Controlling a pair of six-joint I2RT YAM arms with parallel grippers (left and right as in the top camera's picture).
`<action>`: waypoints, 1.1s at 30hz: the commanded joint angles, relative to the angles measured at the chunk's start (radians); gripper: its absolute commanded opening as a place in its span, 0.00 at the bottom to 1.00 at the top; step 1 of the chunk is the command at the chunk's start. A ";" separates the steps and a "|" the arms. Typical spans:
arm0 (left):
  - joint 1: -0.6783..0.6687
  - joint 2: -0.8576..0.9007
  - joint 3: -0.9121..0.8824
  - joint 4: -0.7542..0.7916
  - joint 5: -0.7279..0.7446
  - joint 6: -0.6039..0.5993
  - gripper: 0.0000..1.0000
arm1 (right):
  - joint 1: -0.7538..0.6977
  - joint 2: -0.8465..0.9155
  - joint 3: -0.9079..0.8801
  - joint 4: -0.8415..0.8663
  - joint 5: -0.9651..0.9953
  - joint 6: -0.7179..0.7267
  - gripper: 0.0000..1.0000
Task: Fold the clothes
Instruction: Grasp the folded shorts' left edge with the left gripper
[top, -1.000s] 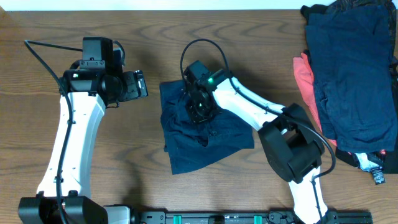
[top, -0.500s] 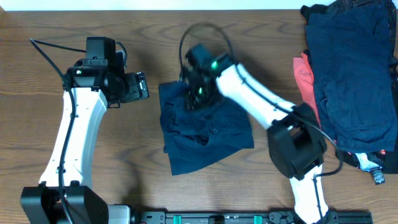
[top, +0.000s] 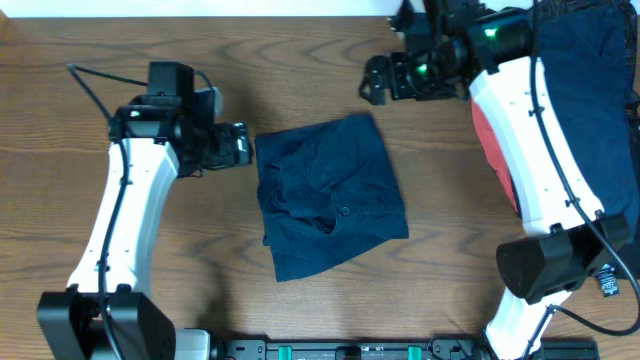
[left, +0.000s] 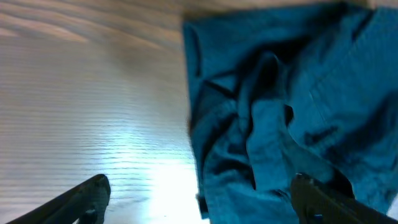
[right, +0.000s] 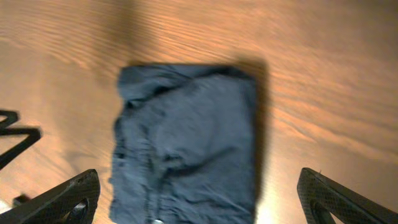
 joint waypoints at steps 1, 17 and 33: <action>-0.037 0.046 -0.036 -0.003 0.053 0.076 0.98 | -0.032 0.022 -0.034 -0.016 0.038 -0.008 0.99; -0.163 0.301 -0.059 0.104 0.115 0.082 0.98 | -0.077 0.022 -0.142 0.011 0.066 -0.008 0.99; -0.199 0.468 -0.059 0.231 0.243 0.081 0.98 | -0.078 0.022 -0.160 0.031 0.070 -0.007 0.99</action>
